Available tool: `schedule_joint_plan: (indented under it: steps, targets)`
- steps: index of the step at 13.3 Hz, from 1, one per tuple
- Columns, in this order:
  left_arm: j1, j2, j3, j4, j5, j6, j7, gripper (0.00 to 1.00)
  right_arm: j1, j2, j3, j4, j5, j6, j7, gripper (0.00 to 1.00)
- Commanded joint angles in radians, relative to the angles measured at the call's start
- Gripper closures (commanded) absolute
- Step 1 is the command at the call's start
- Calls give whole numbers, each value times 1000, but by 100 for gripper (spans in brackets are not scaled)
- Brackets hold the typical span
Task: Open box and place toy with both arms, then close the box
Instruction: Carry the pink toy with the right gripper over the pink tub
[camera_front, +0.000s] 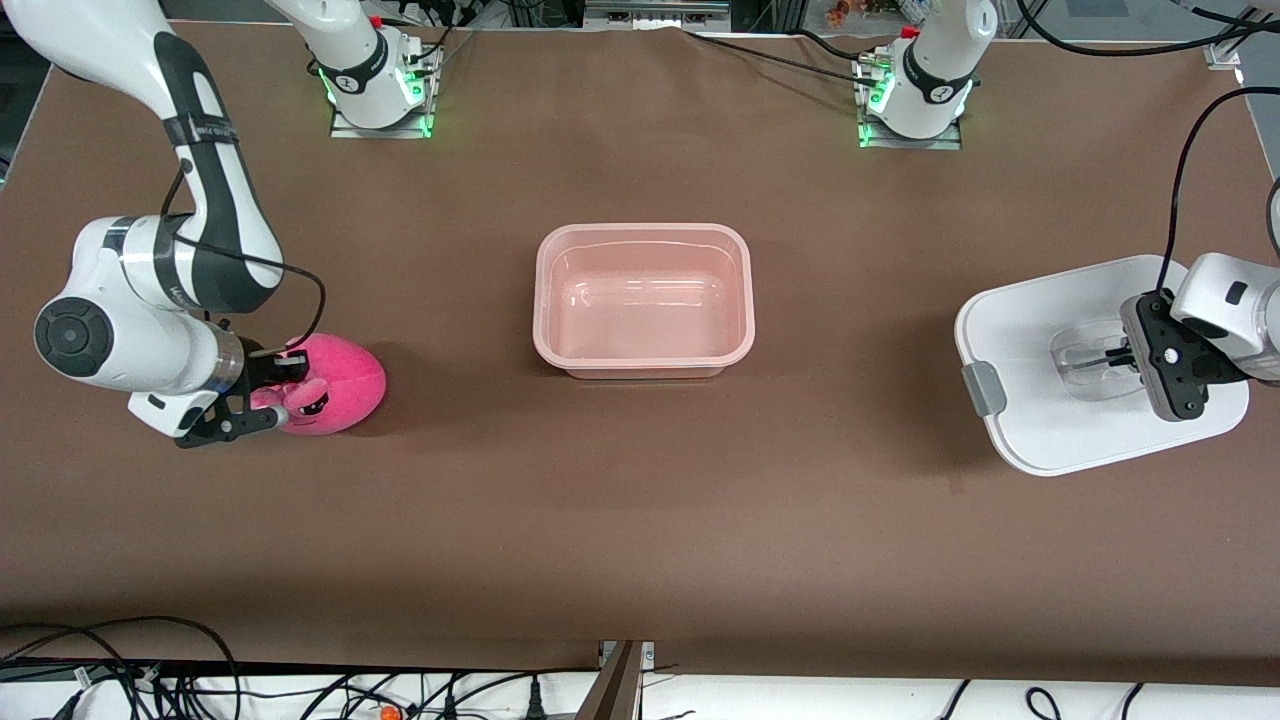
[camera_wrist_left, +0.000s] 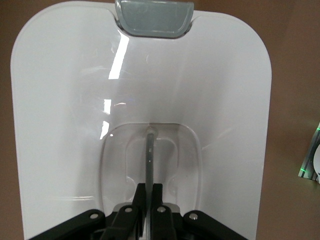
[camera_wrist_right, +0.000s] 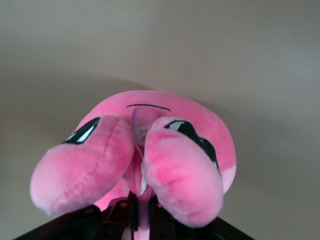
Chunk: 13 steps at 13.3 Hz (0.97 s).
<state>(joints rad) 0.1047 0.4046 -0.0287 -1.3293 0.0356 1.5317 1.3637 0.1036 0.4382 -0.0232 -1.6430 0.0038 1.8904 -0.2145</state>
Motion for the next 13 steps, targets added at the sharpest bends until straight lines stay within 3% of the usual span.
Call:
schedule_joint_plan:
  steps: [1,9,13]
  targets:
    - [10,-6,0,12,4,-18,29,100,77,-12,-3,78,-4,-112,-52,100]
    - [6,-6,0,12,3,-18,23,100,460,8,2,425,-48,-494,-97,100]
    - [7,-6,0,12,3,-18,25,100,600,91,60,540,-59,-568,-98,100]
